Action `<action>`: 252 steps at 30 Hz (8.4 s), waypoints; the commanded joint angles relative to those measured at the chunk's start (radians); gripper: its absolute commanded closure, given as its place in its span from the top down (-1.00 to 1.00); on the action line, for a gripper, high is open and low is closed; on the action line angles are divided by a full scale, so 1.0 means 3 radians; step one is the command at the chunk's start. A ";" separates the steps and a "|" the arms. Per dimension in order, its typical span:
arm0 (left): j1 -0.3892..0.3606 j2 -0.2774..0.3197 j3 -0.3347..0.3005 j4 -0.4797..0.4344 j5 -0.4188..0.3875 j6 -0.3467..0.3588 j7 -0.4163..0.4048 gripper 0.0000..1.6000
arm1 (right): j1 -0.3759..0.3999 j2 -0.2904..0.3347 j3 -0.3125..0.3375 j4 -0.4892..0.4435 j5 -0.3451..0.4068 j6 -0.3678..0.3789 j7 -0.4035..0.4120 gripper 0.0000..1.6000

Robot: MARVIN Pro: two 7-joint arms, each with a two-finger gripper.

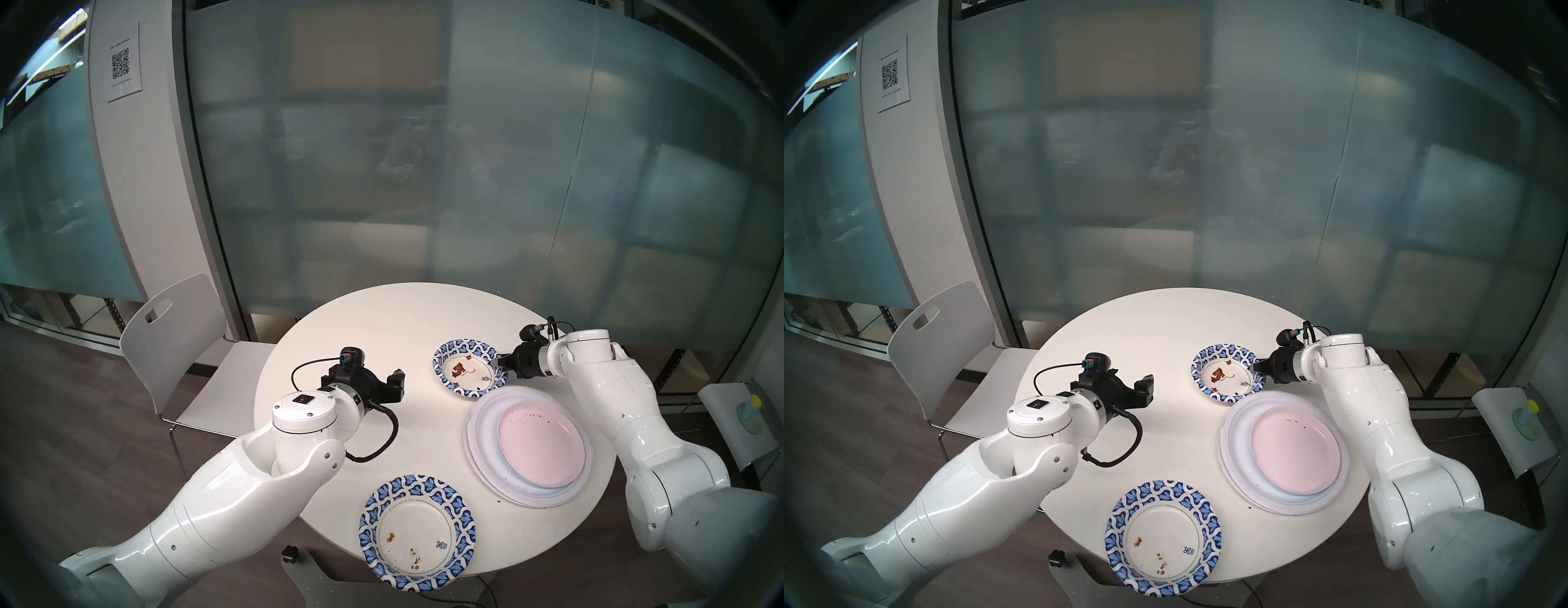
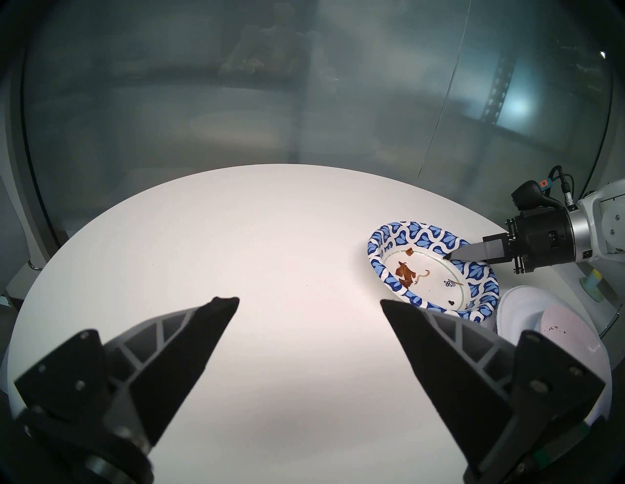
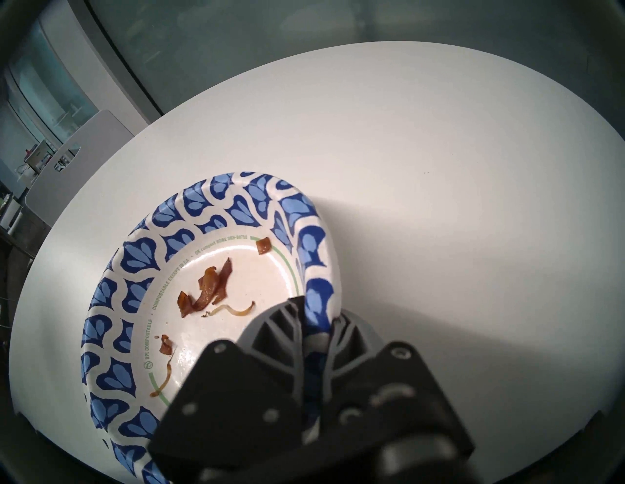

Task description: Stack the plates into one stack

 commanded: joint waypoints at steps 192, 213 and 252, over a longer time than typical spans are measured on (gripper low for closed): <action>0.0271 0.0466 -0.0287 -0.0512 -0.0292 -0.0119 -0.0243 1.00 | -0.3583 -0.0234 0.2159 -0.4182 -0.0700 0.0610 0.0144 0.53; 0.0284 0.0533 -0.0303 -0.0507 -0.0321 -0.0147 -0.0280 1.00 | -0.3780 -0.0154 0.2463 -0.4457 -0.0865 0.0774 0.0277 0.58; 0.0302 0.0515 -0.0313 -0.0457 -0.0301 -0.0162 -0.0262 1.00 | -0.3578 -0.0455 0.2622 -0.3659 -0.0747 0.0340 0.0311 -0.44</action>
